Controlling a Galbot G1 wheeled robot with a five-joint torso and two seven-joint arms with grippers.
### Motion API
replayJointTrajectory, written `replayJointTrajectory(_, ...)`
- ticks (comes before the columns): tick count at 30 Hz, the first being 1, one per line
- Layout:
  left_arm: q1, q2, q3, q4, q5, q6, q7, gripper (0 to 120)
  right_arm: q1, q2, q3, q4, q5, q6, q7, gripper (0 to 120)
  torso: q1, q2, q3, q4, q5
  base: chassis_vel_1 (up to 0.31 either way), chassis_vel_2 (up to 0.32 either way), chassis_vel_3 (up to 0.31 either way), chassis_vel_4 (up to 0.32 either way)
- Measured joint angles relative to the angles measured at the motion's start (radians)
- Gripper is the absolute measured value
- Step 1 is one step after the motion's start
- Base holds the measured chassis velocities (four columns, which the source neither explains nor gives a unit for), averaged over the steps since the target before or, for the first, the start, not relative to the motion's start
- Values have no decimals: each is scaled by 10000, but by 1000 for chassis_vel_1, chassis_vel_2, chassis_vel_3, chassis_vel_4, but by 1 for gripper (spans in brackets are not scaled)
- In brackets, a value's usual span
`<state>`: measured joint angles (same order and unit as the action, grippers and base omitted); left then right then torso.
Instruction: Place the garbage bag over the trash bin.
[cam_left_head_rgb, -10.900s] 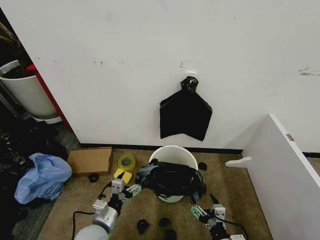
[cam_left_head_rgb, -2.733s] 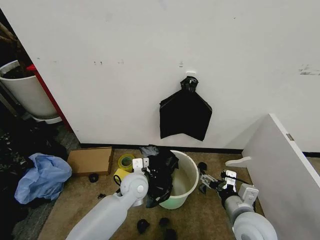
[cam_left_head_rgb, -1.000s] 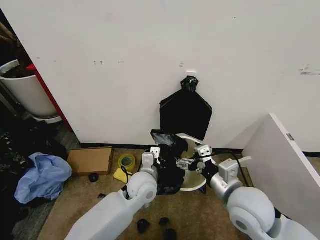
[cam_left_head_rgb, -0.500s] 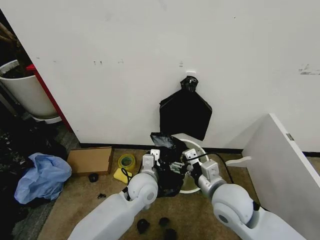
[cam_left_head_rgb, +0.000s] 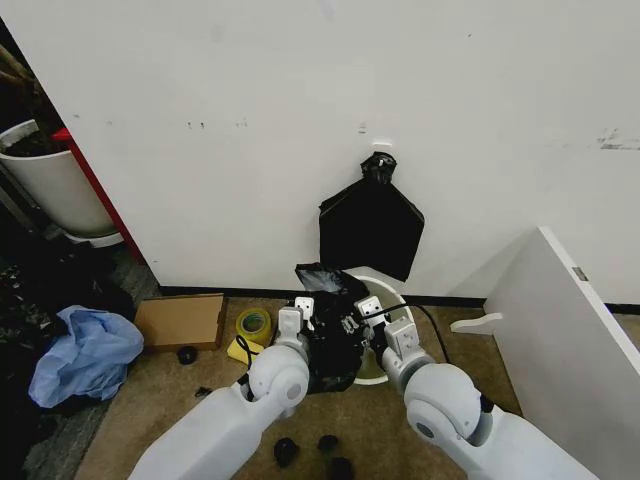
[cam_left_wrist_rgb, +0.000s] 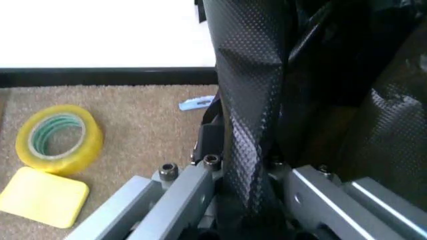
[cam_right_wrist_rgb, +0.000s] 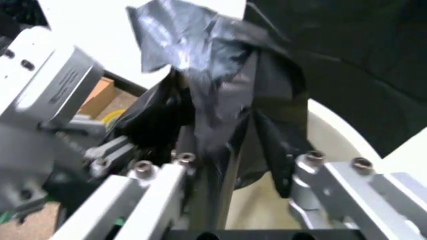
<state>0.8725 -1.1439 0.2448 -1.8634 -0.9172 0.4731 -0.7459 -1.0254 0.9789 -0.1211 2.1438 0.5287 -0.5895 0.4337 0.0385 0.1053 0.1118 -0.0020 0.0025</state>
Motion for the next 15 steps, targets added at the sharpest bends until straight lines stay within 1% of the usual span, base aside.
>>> replayJointTrajectory(2, 39, 21, 8, 0, 1, -8, 8, 1, 16, 8, 0, -28, -41, 60, 36, 10, 0, 0, 0, 1, 0, 0, 0, 0, 0)
replayJointTrajectory(3, 39, 21, 8, 0, 1, -8, 8, 1, 16, 8, 0, -28, -41, 60, 36, 10, 0, 0, 0, 1, 0, 0, 0, 0, 0)
replayJointTrajectory(5, 71, 88, 103, 0, 32, -46, 34, 1, 15, 0, 12, -31, -59, 153, 42, 1, 0, 0, 0, 0, 1, 0, 0, 0, 0)
replayJointTrajectory(13, 218, 141, -1, -10, 115, -287, 179, 1, -284, -118, 462, 80, -104, 348, 64, 0, 0, 0, 0, 0, 1, 0, 0, 0, 0)
replayJointTrajectory(15, 332, 251, -86, 0, 383, -690, 392, 1, -488, -246, 772, 92, -30, 490, 82, 0, 0, 0, 0, 0, 1, 0, 0, 0, 0)
